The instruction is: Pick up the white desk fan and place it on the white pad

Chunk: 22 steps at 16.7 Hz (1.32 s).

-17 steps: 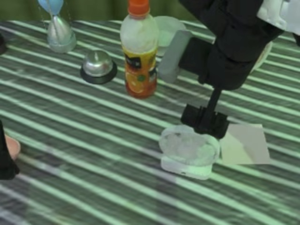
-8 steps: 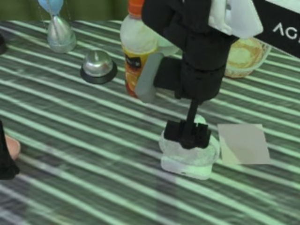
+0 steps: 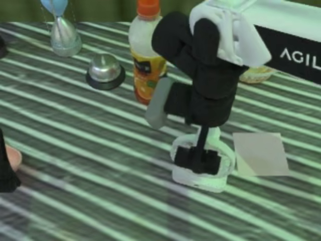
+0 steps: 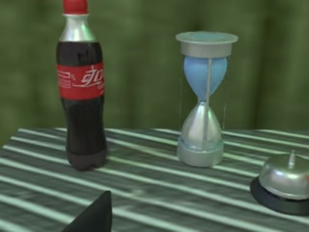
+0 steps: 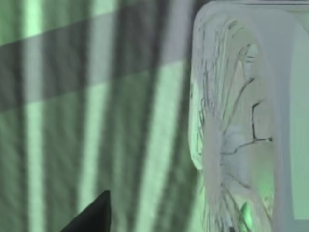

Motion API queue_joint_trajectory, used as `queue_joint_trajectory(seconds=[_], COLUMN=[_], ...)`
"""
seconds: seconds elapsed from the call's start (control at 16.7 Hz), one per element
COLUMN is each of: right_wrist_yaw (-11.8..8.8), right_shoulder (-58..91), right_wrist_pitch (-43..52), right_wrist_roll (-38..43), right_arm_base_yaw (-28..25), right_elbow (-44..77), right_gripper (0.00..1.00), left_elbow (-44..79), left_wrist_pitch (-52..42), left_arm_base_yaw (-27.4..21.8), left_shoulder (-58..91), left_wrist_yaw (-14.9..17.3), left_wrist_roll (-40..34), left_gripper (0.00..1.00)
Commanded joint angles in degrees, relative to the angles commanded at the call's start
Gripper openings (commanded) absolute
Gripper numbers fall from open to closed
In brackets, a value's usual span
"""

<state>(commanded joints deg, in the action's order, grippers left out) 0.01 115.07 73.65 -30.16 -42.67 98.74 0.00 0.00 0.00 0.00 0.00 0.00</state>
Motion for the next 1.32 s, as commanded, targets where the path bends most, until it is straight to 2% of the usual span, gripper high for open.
queue_joint_trajectory(seconds=[0.3, 1.08, 1.32], right_wrist_yaw=[0.00, 0.00, 0.00], right_shoulder=[0.06, 0.06, 0.06], right_wrist_pitch=[-1.63, -1.63, -1.63], right_wrist_roll=[0.02, 0.02, 0.02], right_arm_base_yaw=[-0.07, -0.07, -0.07], right_elbow=[-1.63, -1.63, -1.63], right_gripper=[1.00, 0.02, 0.00], left_elbow=[0.00, 0.00, 0.00], left_wrist_pitch=[0.00, 0.00, 0.00], left_arm_base_yaw=[0.00, 0.00, 0.00], left_shoulder=[0.00, 0.00, 0.00], left_wrist_yaw=[0.00, 0.00, 0.00], left_wrist_roll=[0.00, 0.00, 0.00], left_gripper=[1.00, 1.00, 1.00])
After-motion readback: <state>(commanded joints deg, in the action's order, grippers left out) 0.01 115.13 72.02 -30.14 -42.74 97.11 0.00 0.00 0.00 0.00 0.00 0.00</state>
